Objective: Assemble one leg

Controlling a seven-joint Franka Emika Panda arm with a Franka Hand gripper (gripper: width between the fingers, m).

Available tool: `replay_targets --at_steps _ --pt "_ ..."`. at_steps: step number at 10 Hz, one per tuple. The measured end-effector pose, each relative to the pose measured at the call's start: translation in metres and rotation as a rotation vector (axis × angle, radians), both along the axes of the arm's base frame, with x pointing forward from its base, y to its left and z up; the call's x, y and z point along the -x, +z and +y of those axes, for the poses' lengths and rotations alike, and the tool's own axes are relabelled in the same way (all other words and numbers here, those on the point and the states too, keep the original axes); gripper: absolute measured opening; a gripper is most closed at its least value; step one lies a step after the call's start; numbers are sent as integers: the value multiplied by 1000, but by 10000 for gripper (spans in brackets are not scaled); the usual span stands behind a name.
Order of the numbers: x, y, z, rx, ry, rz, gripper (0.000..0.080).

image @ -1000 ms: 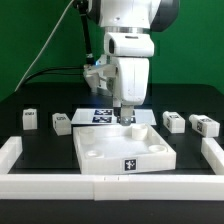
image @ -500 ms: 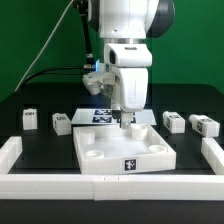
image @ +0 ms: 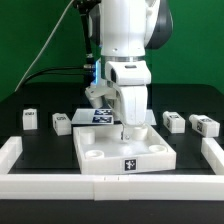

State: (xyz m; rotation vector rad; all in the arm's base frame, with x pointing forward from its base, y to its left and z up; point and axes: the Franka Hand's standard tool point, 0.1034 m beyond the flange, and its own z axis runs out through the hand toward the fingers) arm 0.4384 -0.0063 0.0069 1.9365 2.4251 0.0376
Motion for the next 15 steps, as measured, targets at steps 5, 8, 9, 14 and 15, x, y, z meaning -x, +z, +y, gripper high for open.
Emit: replay_targets --at_steps 5,8,9,14,15 --pt "-1 1 -1 0 -26 -1 426" --pt "0 1 -1 0 -26 0 108" --pt "0 1 -1 0 -26 0 60" --pt "0 1 0 -1 -41 -1 60" --pt "-1 1 7 -5 -100 -4 60"
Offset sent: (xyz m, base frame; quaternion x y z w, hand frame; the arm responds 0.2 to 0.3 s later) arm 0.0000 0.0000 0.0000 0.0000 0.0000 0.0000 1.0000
